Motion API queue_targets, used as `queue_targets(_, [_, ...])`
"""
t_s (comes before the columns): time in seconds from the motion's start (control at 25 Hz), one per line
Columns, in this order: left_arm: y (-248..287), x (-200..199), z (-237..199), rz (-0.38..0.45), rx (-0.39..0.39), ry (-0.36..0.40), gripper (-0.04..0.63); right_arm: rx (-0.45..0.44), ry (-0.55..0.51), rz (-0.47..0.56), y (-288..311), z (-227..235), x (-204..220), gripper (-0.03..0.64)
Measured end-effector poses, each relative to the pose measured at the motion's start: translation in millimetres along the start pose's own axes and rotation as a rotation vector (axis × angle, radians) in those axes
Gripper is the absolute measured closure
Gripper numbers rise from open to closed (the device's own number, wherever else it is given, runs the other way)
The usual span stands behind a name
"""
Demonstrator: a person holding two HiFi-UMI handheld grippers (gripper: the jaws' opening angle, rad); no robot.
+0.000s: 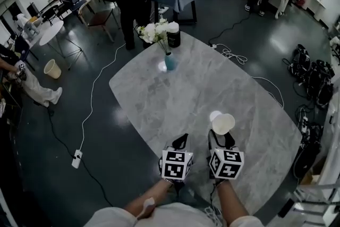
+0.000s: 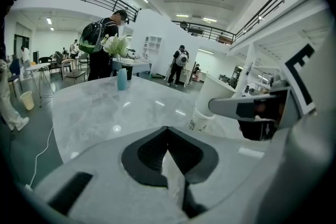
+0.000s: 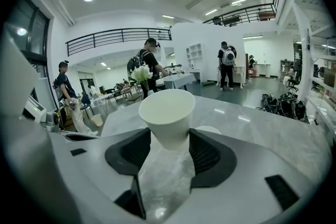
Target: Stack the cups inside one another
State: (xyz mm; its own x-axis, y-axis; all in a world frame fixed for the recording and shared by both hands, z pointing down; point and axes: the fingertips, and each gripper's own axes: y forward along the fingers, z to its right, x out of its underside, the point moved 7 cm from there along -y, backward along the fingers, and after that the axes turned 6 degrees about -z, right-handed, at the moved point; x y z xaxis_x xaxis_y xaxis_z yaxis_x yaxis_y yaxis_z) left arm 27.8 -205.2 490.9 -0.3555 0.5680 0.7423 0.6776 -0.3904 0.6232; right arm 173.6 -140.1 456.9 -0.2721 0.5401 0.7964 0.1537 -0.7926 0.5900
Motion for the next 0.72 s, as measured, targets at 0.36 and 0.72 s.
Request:
queue_targets(0.36, [22.1,-11.4,24.1,-0.018,0.042,0.043,0.6,0.049,0.044,0.0,-5.1,32.9,1.6,0.403])
queue_targets(0.72, [49.0,-19.8,31.9,-0.043,0.051,0.055,0.6,0.062,0.051,-0.024,9.9,56.4,-2.0,0.403])
